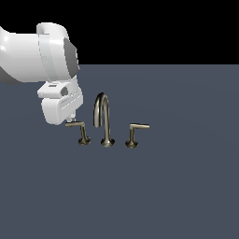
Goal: Turn on the faucet by rotating a designated handle.
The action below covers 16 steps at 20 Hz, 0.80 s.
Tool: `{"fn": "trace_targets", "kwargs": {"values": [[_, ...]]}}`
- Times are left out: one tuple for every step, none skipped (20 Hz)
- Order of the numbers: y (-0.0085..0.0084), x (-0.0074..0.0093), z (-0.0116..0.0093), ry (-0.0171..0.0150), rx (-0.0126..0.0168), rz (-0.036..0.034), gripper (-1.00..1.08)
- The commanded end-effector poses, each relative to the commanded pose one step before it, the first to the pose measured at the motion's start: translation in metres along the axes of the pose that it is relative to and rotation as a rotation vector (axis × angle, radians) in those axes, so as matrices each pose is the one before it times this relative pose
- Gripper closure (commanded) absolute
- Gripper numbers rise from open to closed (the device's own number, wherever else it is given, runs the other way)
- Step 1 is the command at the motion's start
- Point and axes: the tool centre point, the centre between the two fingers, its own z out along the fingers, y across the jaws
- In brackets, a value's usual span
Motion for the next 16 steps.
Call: {"fn": "trace_targets", "kwargs": {"values": [[0.01185,0.00075,0.00000,0.00245,-0.00946,-0.00323,1.08],[0.00324,0.00032,0.00000,-0.00016,-0.00058,-0.00034,1.08],[0.00325,0.00032,0.00000,-0.00016,-0.00058,-0.00034,1.08],[0.00326,0.00033,-0.00001,-0.00016,-0.00058,-0.00034,1.08],[0.00327,0.00033,-0.00001,-0.00016,-0.00058,-0.00034,1.08],[0.00328,0.00033,-0.00001,-0.00016,-0.00058,-0.00034,1.08],[0.00329,0.00033,-0.00001,-0.00016,-0.00058,-0.00034,1.08],[0.00329,0.00037,-0.00008,-0.00011,-0.00041,-0.00024,1.08],[0.00331,0.00033,-0.00001,-0.00016,-0.00058,-0.00034,1.08],[0.00331,0.00033,-0.00001,-0.00016,-0.00058,-0.00034,1.08],[0.00333,0.00029,0.00005,-0.00020,-0.00071,-0.00041,1.08],[0.00332,0.00032,-0.00001,-0.00016,-0.00058,-0.00033,1.08],[0.00000,0.00000,0.00000,0.00000,0.00000,0.00000,1.08],[-0.00820,-0.00004,0.00002,0.00190,0.01178,0.00147,1.08],[0.00230,0.00297,0.00000,-0.00017,-0.00095,-0.00014,1.08],[0.00232,0.00299,-0.00006,-0.00014,-0.00082,-0.00012,1.08]]}}
